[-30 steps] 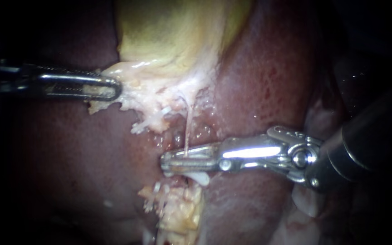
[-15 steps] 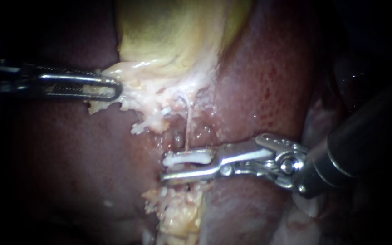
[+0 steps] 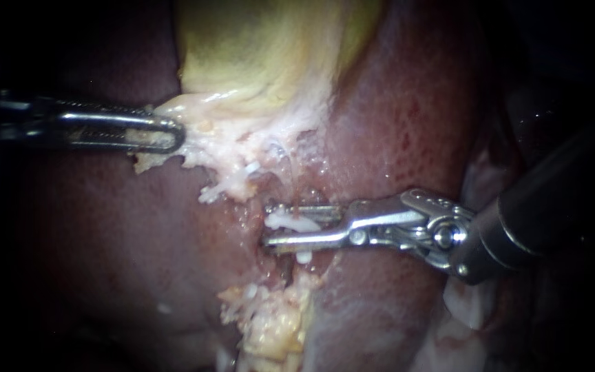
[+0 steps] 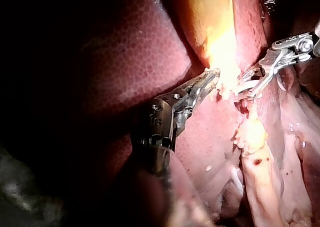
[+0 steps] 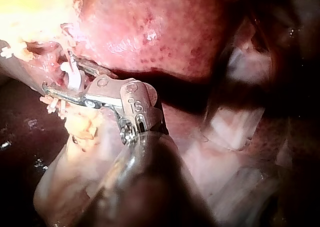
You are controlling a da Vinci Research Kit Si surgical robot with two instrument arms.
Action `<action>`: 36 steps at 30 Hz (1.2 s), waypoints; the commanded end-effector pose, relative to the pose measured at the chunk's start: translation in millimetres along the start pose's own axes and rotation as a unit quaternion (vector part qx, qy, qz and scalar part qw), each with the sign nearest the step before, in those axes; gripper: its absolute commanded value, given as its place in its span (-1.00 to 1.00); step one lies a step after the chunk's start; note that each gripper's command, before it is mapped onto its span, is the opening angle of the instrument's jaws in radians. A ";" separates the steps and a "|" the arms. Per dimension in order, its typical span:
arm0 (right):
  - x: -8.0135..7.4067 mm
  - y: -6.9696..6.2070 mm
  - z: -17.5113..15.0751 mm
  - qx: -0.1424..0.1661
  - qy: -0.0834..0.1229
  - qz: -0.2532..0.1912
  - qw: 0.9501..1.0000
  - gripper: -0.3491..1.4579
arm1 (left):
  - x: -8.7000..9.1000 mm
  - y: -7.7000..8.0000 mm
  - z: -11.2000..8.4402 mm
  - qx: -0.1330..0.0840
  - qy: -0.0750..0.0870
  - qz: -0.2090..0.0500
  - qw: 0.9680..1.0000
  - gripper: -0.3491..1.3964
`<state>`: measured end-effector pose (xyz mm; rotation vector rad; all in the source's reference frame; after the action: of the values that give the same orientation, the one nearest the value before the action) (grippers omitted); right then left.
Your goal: Going back second clip right tube
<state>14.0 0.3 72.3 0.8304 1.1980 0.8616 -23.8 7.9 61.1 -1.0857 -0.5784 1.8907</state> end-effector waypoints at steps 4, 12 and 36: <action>0.0 -0.1 -0.5 -0.001 -0.005 -0.001 1.000 -0.09 | 0.0 -0.1 0.0 0.000 0.000 0.000 1.000 -1.00; 0.5 -0.6 -3.0 -0.022 -0.035 -0.069 0.997 -0.06 | 0.0 -0.1 0.0 0.000 0.000 0.000 1.000 -1.00; 5.0 -5.8 -10.0 -0.022 -0.104 -0.348 0.931 -0.06 | 0.0 -0.1 0.0 0.000 0.000 0.000 1.000 -1.00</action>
<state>5.5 3.1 63.3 0.3865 1.1625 0.2019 -23.8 7.9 61.1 -1.0854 -0.5782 1.8905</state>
